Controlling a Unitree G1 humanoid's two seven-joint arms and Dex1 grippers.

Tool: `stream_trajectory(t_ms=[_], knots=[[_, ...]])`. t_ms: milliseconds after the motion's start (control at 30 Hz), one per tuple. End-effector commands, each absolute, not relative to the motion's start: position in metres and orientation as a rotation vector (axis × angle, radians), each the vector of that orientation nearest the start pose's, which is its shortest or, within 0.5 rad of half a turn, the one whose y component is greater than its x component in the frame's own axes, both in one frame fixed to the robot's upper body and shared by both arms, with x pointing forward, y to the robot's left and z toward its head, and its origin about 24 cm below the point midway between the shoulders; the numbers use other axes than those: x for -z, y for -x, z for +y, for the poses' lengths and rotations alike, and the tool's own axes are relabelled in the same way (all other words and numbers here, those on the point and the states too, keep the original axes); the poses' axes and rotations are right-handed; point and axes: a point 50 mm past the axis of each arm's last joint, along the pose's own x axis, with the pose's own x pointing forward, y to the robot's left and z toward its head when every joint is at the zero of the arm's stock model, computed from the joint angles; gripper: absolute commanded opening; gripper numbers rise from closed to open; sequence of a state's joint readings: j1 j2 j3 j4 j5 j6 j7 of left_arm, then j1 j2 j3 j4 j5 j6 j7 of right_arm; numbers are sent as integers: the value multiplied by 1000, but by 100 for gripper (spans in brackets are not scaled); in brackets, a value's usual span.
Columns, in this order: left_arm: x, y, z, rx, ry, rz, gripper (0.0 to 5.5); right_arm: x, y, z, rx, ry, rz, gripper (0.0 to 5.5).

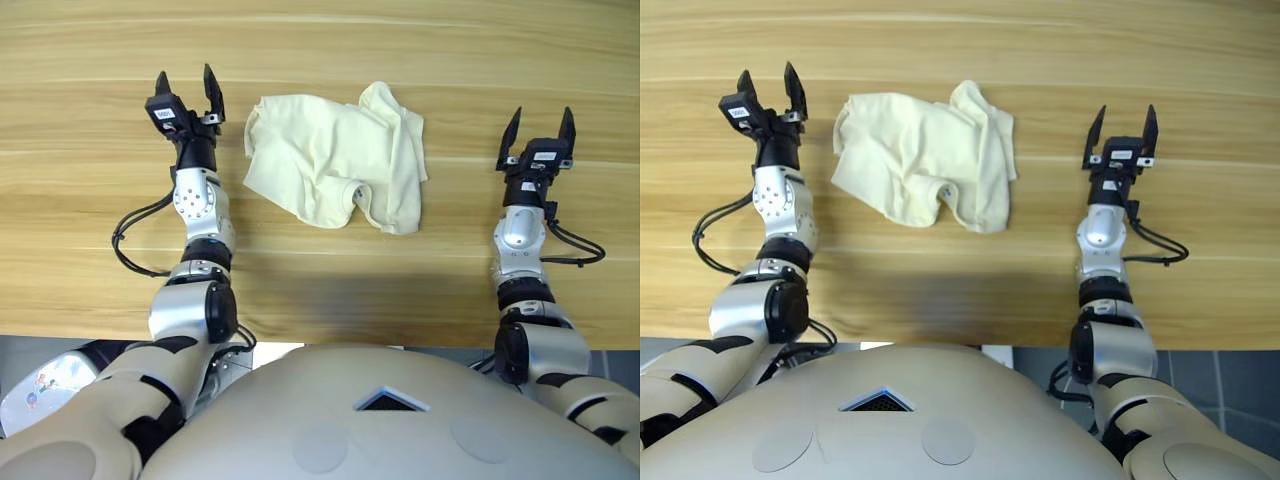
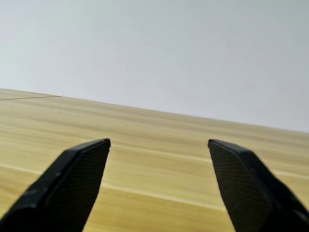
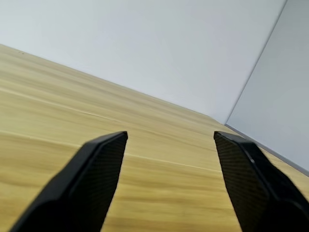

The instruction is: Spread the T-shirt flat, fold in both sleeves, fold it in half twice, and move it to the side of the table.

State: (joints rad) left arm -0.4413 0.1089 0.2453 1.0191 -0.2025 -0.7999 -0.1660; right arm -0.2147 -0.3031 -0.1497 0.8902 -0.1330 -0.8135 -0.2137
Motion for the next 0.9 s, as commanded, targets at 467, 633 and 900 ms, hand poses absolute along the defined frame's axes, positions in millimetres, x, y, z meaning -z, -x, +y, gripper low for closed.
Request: stream_trajectory(t_ms=[467,633,900], knots=[[-6,-296,188,80,186,-164,376,-1,-253,-242,104,326,-190,331],[-8,-296,188,62,126,-175,376,-1,-255,-241,97,317,-188,331],[-13,-297,188,41,-12,-217,376,-2,-260,-237,68,364,-190,331]])
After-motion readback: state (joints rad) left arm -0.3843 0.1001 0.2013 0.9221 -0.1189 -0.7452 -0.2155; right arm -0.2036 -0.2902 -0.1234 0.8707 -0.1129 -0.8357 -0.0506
